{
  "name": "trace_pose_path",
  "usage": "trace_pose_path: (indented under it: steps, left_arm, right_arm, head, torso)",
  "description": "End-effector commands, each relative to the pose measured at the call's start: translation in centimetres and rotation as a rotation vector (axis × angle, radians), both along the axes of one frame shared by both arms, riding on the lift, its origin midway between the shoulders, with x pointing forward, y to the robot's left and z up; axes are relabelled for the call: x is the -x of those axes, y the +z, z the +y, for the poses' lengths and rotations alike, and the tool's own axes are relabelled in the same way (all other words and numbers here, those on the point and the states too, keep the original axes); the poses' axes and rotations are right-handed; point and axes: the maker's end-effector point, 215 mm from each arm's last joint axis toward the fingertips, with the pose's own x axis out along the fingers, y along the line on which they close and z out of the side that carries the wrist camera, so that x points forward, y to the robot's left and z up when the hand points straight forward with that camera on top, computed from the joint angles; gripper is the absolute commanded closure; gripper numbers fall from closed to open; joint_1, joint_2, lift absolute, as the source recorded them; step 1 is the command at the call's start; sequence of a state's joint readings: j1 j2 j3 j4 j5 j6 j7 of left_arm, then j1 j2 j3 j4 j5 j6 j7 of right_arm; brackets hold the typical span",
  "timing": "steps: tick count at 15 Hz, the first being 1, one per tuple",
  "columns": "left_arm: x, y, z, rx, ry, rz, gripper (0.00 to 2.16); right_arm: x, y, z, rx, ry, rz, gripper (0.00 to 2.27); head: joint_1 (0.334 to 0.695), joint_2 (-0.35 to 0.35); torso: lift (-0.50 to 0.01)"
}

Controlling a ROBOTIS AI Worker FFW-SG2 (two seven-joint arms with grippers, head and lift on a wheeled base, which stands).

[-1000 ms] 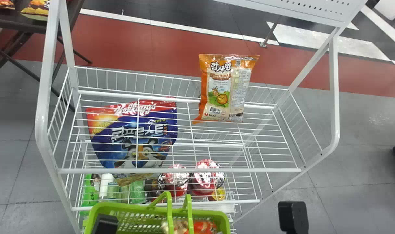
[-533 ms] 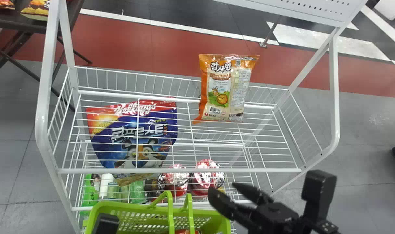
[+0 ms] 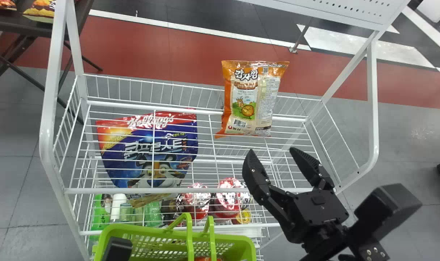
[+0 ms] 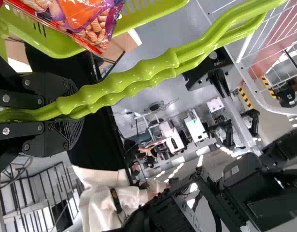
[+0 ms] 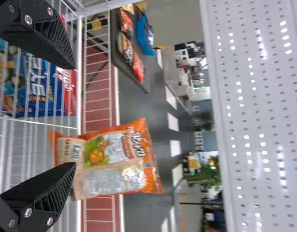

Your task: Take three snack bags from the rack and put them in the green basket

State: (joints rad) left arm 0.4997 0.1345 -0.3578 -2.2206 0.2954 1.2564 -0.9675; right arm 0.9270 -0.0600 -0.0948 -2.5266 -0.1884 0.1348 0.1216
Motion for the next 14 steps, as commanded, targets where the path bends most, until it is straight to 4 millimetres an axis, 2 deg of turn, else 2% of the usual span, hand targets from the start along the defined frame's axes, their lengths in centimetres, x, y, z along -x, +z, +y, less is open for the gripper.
trace_pose_path:
  steps: [1, 5, 14]
  left_arm:
    - [0.1, 0.0, 0.0, 0.002, -0.003, 0.0, 1.55]
    - [0.3, -0.1, -0.1, 0.001, -0.003, 0.004, 1.55]
    - [0.4, 0.0, 0.0, 0.002, -0.003, 0.006, 1.55]
  right_arm:
    - [0.3, 1.4, -0.4, 0.0, -0.011, -0.122, 0.11]
    - [0.4, 2.8, -0.4, -0.003, -0.015, -0.166, 0.11]
    - [0.4, 2.3, -0.7, -0.006, -0.034, -0.158, 0.11]
  head:
    - [0.695, -0.35]
    - [0.695, -0.35]
    - [0.695, -0.35]
  torso:
    - [-0.006]
    - [-0.006]
    - [-0.006]
